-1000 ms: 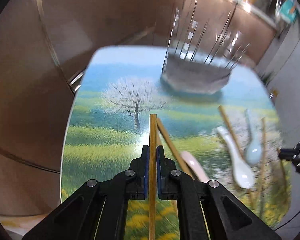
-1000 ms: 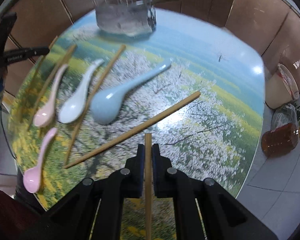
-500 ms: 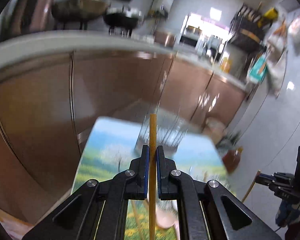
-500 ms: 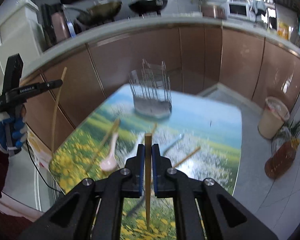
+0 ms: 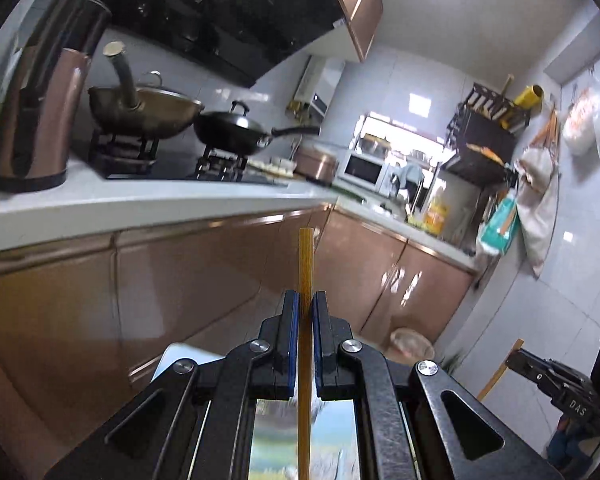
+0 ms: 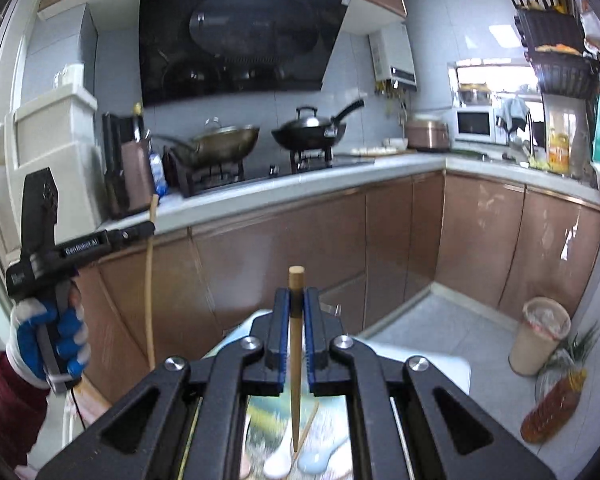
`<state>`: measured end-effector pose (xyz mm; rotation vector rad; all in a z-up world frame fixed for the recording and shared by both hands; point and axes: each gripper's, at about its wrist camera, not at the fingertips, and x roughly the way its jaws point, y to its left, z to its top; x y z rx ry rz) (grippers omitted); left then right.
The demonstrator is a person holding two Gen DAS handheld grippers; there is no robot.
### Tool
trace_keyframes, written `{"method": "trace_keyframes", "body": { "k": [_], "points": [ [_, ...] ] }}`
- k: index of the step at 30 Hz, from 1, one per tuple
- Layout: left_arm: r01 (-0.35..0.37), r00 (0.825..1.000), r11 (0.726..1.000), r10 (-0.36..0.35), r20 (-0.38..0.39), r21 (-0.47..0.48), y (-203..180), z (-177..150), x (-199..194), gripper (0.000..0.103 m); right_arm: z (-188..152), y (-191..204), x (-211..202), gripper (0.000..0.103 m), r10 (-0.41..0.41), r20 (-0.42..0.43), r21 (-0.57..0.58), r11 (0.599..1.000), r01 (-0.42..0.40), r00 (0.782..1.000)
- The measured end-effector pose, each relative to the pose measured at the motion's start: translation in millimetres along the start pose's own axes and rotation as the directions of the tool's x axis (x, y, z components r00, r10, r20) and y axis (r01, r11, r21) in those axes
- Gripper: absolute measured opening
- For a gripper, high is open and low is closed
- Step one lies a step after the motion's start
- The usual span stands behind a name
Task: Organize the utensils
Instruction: 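Lift the left tool's chopstick upright toward the wire holder while the right tool carries its chopstick, then lower the left tool's chopstick into the wire holder and open while the right tool does likewise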
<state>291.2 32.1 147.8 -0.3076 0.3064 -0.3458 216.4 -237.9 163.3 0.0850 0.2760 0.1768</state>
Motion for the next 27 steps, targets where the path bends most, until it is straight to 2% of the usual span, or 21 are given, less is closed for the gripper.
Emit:
{"method": "trace_keyframes", "body": {
  "k": [6,14,19,24,27],
  "points": [
    [0.01,0.999,0.998,-0.007,0.052,-0.058,2.7,11.5,65.4,0.006,22.5,-17.6,58.2,0.006,0.02,0.052,0.024,0.999,-0.021,0.998],
    [-0.055,0.992,0.996,0.063,0.107,-0.073,21.4,-14.1,152.9,0.006,15.1,-49.8,139.3,0.006,0.008,0.069,0.056,0.998,-0.012,0.998],
    [-0.124,0.981,0.989,0.135,0.138,-0.086,33.7,-45.3,190.3,0.006,-7.0,-53.8,176.2,0.006,0.005,0.059,0.029,1.0,-0.007,0.998],
    [-0.217,0.965,0.976,0.219,0.147,-0.028,33.6,-86.0,211.6,0.006,-46.9,-60.4,206.1,0.006,-0.011,0.016,0.027,1.0,0.011,1.0],
    [-0.243,0.961,0.97,0.242,0.134,-0.01,34.5,-103.3,219.9,0.006,-67.9,-58.7,218.9,0.006,-0.022,0.004,0.005,1.0,0.022,1.0]
  ]
}}
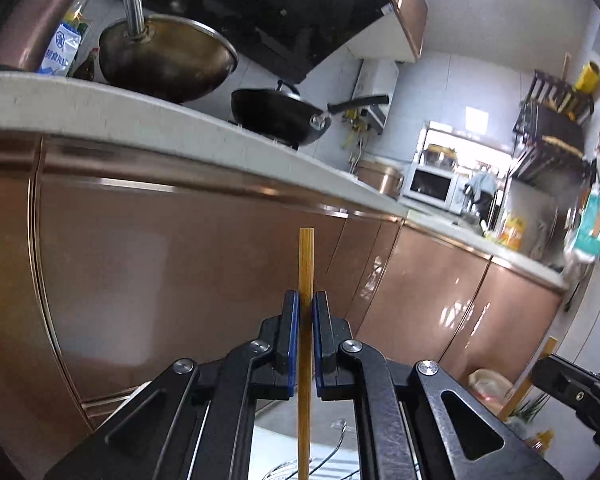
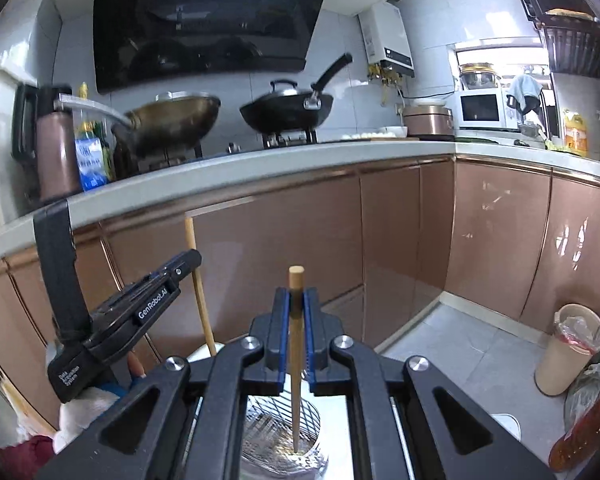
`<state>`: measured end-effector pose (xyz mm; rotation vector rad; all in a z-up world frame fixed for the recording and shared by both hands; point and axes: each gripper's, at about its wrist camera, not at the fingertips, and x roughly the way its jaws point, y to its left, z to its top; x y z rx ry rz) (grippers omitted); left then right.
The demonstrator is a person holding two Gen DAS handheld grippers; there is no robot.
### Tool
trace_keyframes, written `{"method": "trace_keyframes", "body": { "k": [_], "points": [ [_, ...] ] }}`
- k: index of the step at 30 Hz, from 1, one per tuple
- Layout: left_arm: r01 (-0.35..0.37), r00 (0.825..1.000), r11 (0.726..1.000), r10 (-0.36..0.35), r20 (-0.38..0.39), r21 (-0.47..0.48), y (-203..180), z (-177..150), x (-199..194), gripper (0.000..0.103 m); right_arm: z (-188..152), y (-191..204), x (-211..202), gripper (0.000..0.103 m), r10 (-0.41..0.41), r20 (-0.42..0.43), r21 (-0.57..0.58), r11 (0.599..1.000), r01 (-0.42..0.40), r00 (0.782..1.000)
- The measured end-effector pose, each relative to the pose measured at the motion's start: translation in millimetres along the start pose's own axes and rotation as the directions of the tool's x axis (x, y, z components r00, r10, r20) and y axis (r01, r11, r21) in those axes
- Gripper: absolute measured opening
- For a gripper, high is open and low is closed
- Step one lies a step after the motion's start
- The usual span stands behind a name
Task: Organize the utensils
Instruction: 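Lower the left tool's chopstick into the wire holder and open while the right tool does likewise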
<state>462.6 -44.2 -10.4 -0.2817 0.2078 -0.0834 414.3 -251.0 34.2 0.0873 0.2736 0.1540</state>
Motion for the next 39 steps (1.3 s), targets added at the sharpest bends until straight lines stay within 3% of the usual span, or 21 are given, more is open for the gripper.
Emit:
{"method": "trace_keyframes", "body": {
  "k": [8,19,21,26,32,39],
  "points": [
    [-0.062,0.998,0.996,0.061,0.007,0.071,-4.2,-26.2,3.7,0.007,-22.4,-0.2,4.8,0.006,-0.001,0.0,-0.013,1.0,0.001,1.0],
    [-0.095,0.995,0.993,0.096,-0.02,0.072,8.8,-40.5,0.4,0.008,-28.1,-1.0,-4.9,0.008,0.017,-0.013,-0.004,1.0,-0.017,1.0],
    [-0.087,0.995,0.993,0.09,-0.031,0.074,11.8,-40.2,-3.3,0.012,-30.4,-2.5,-6.7,0.008,0.018,-0.014,0.007,1.0,-0.018,1.0],
    [-0.083,0.995,0.993,0.086,-0.042,0.079,13.1,-39.1,-12.3,0.034,-35.2,-5.5,-11.4,0.008,0.012,-0.027,0.024,1.0,-0.011,1.0],
    [-0.081,0.996,0.993,0.085,-0.041,0.091,16.8,-32.4,-35.4,0.042,-35.6,-5.5,-27.8,0.009,0.002,-0.025,0.034,0.999,-0.002,1.0],
    [-0.075,0.995,0.989,0.082,-0.054,0.129,28.3,-13.0,-86.8,0.042,-36.6,-5.2,-72.4,0.01,-0.016,-0.016,0.06,0.998,0.017,1.0]
  ]
}}
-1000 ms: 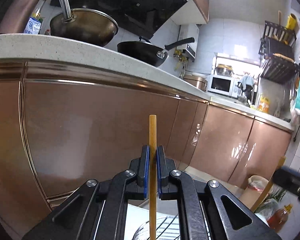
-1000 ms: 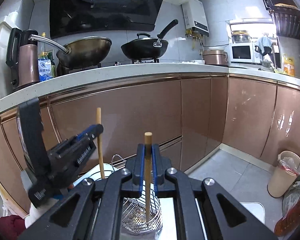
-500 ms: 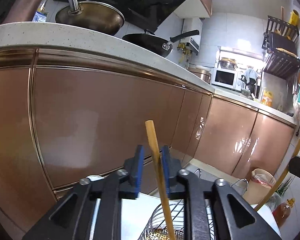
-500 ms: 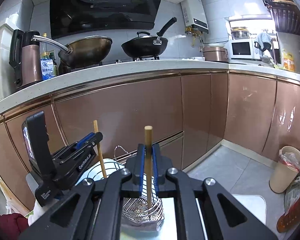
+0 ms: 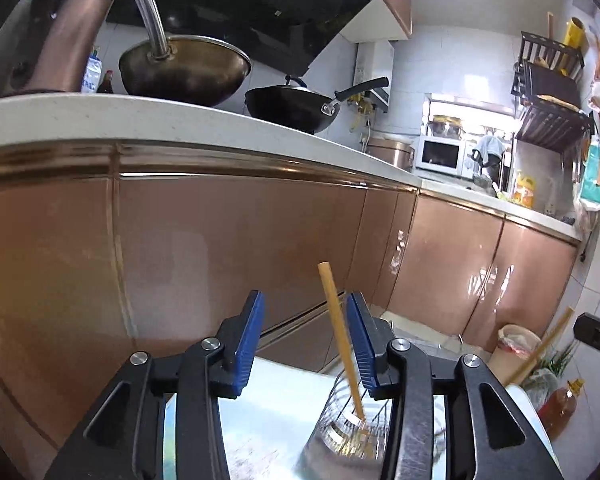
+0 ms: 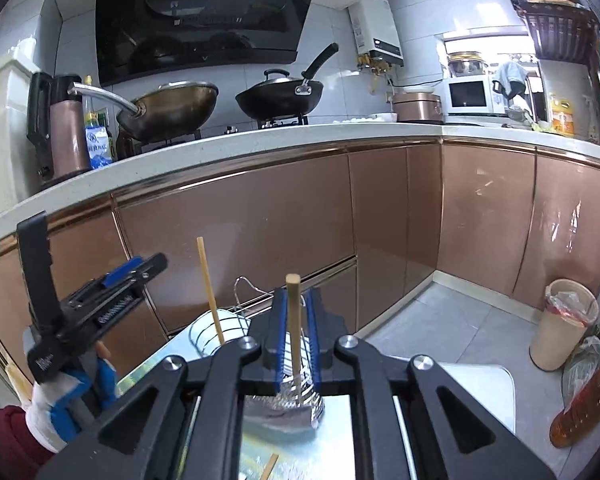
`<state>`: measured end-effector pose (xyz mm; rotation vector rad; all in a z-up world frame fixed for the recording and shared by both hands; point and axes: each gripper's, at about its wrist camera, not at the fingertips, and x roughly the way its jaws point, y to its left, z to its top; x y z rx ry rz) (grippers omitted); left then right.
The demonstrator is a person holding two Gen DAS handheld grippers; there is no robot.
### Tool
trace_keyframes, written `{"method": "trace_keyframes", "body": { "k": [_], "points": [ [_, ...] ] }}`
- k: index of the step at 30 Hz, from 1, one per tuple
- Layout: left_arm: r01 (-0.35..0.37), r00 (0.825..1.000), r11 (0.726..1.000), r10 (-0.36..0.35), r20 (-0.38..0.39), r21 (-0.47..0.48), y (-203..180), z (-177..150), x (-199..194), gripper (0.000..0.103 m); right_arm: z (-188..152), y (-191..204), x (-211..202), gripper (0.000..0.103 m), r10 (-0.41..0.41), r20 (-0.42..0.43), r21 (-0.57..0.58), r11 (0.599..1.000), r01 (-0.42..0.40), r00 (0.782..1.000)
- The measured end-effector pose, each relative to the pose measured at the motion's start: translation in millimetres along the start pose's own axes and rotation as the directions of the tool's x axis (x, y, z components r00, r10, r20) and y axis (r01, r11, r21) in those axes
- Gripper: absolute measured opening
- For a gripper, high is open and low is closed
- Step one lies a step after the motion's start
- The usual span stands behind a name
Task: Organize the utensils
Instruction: 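Lower the left tool's chopstick into the wire holder and open while the right tool does likewise, then move both open tools back down over the remaining chopsticks on the table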
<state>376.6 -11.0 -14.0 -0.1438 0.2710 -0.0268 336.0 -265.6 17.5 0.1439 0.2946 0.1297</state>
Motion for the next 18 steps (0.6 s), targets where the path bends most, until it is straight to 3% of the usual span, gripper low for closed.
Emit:
{"method": "trace_keyframes", "body": {
  "k": [4,6,11,18],
  "points": [
    [0.01,0.993,1.0,-0.011,-0.117,-0.01,19.8,6.4,-21.3,0.042,-2.0,-0.6,-28.4,0.01,-0.025,-0.029,0.024,0.999,0.026,0.999],
    [0.018,0.978,1.0,-0.022,-0.207,-0.021,30.4,5.0,-26.8,0.042,-5.8,-2.1,-44.2,0.01,-0.038,-0.056,0.043,0.998,0.041,0.998],
    [0.034,0.907,0.999,-0.041,-0.418,-0.023,52.7,-13.5,-38.8,0.042,-20.0,-13.4,-72.5,0.01,-0.063,-0.157,0.114,0.99,0.081,0.986],
    [0.045,0.819,0.999,-0.032,-0.572,0.009,65.7,-50.0,-57.8,0.042,-48.6,-22.0,-112.5,0.01,-0.112,-0.257,0.147,0.977,0.154,0.96]
  ]
}}
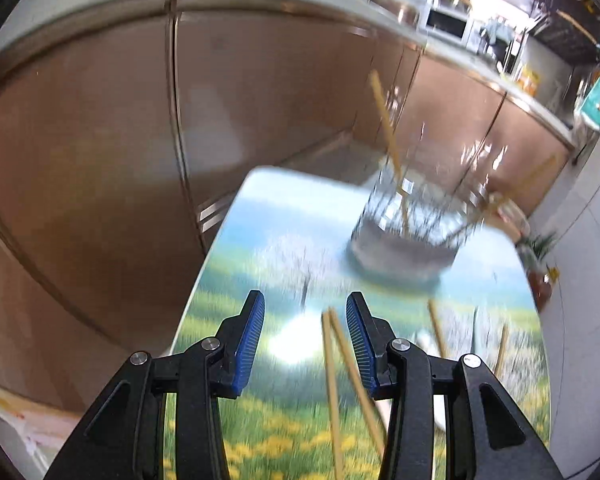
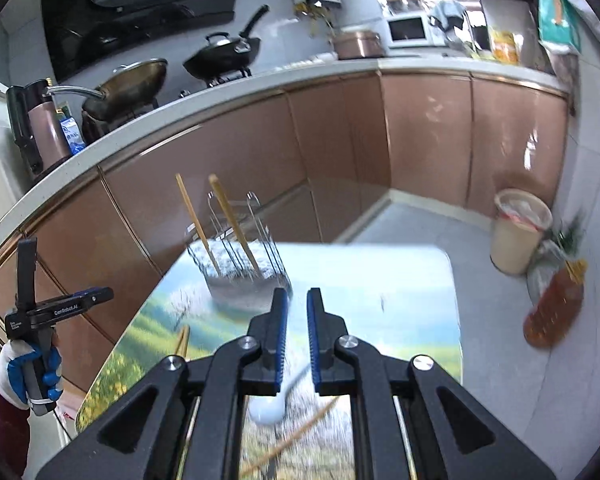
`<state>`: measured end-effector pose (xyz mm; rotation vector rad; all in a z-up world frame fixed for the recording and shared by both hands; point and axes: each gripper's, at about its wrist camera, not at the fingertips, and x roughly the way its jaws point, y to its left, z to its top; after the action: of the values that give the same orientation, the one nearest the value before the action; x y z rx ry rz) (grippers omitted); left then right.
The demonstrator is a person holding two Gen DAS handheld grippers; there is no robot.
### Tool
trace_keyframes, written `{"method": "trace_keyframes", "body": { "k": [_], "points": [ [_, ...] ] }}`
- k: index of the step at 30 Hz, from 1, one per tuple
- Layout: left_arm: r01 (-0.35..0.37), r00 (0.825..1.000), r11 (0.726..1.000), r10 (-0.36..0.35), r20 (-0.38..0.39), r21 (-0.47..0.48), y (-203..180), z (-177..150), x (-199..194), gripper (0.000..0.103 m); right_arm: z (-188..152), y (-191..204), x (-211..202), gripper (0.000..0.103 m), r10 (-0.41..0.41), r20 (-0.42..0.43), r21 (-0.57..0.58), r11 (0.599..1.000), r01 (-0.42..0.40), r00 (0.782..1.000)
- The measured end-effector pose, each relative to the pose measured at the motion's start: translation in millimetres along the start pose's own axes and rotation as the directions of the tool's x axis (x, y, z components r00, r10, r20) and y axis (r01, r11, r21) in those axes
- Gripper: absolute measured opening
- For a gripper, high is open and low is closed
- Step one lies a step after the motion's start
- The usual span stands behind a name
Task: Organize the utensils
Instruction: 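Move both open tools back down over the remaining chopsticks on the table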
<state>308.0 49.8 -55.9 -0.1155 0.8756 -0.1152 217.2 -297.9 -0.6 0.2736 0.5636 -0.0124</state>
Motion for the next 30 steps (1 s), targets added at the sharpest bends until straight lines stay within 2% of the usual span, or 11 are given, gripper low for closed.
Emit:
{"method": "trace_keyframes", "body": {
  "k": [4,7,12,15,23,30],
  "points": [
    [0.022,0.995,1.0,-0.021,-0.098,0.003,-0.5,-25.2,11.1,0.042,-19.0,-3.9,-6.5,0.01,-0.005,-0.044,0.022,1.0,0.006,0.999],
    [0.044,0.983,0.999,-0.045,-0.176,-0.007,1.2,-37.0,26.7,0.042,-33.8,-8.6,0.8,0.01,0.002,-0.117,0.052,0.999,0.004,0.993],
    [0.069,0.959,0.997,-0.072,-0.275,-0.021,-1.5,-47.5,60.6,0.042,-57.4,-21.0,36.8,0.01,0.012,-0.262,0.126,0.992,0.022,0.965],
    [0.058,0.951,0.998,-0.06,-0.304,-0.016,-5.3,-48.8,78.7,0.042,-66.8,-25.8,63.6,0.01,0.017,-0.327,0.159,0.987,0.038,0.945],
    [0.049,0.937,0.999,-0.045,-0.347,0.002,-9.9,-49.1,110.5,0.042,-80.7,-45.0,117.4,0.01,0.004,-0.426,0.218,0.971,0.098,0.905],
    [0.046,0.939,0.998,-0.028,-0.343,0.043,-13.0,-43.3,119.7,0.04,-84.0,-50.6,158.1,0.01,-0.004,-0.485,0.228,0.965,0.131,0.874]
  ]
}}
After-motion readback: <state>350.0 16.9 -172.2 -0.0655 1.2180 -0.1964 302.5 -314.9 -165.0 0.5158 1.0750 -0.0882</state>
